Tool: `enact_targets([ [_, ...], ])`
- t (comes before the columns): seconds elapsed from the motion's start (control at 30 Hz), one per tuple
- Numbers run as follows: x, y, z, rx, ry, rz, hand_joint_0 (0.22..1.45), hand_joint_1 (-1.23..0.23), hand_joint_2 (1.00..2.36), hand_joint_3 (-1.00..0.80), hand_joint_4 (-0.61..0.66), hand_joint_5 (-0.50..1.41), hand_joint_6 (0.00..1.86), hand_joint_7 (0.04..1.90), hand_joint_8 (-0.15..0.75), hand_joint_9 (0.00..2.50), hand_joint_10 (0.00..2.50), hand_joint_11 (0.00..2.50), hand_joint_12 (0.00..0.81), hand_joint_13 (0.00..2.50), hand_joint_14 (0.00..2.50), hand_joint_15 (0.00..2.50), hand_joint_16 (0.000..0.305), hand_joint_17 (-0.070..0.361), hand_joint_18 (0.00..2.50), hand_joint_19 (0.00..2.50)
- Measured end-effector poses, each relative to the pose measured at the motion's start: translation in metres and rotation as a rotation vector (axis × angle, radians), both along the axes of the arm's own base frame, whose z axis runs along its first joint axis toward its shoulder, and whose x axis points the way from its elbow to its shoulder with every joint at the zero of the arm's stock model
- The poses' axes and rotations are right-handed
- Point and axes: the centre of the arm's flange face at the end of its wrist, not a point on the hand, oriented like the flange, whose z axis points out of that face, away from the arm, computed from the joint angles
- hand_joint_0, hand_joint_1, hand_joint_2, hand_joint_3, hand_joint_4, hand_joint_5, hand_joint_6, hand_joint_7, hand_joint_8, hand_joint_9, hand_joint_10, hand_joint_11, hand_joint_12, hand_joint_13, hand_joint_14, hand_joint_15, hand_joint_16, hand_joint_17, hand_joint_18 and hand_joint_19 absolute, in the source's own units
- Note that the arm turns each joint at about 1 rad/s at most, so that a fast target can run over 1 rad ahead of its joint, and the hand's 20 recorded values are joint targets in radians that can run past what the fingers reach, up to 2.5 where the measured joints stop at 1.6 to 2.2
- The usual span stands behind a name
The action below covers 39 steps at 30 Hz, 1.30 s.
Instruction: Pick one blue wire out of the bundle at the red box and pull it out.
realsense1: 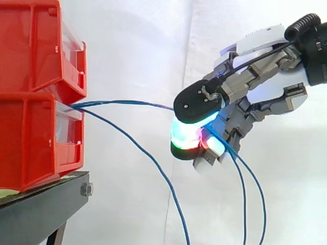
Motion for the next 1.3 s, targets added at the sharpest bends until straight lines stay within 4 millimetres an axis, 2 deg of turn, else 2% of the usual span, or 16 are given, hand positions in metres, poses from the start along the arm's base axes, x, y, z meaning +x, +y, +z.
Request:
enact_targets([
  [0.83,-0.0022,0.0037,-0.0029,0.142,-0.023,0.015,0.53,-0.67,1.01,-0.34,0.22,-0.17,0.83,1.0,0.396,0.93,0.02,0.8,0.484,0.82,0.01,0.4,0.06,0.135,0.8,0.55],
  [1.17,-0.0017,0.0054,-0.0033,0.178,-0.033,0.023,0.51,-0.54,1.01,-0.36,0.2,-0.15,0.79,1.0,0.407,0.94,0.02,0.79,0.492,0.81,0.01,0.41,0.061,0.138,0.79,0.57],
  [1.23,-0.0016,0.0056,-0.0034,0.18,-0.034,0.024,0.53,-0.5,1.01,-0.31,0.21,-0.13,0.75,1.04,0.399,0.95,0.02,0.76,0.487,0.81,0.01,0.41,0.06,0.135,0.78,0.58],
  [1.27,-0.0015,0.0057,-0.0033,0.18,-0.035,0.024,0.55,-0.48,1.02,-0.28,0.24,-0.11,0.68,1.14,0.391,0.94,0.02,0.75,0.485,0.8,0.01,0.41,0.059,0.134,0.77,0.59],
  [1.3,-0.0015,0.0056,-0.0033,0.181,-0.035,0.024,0.55,-0.47,1.02,-0.26,0.24,-0.1,0.66,1.16,0.389,0.94,0.02,0.73,0.483,0.8,0.01,0.41,0.059,0.133,0.76,0.6],
])
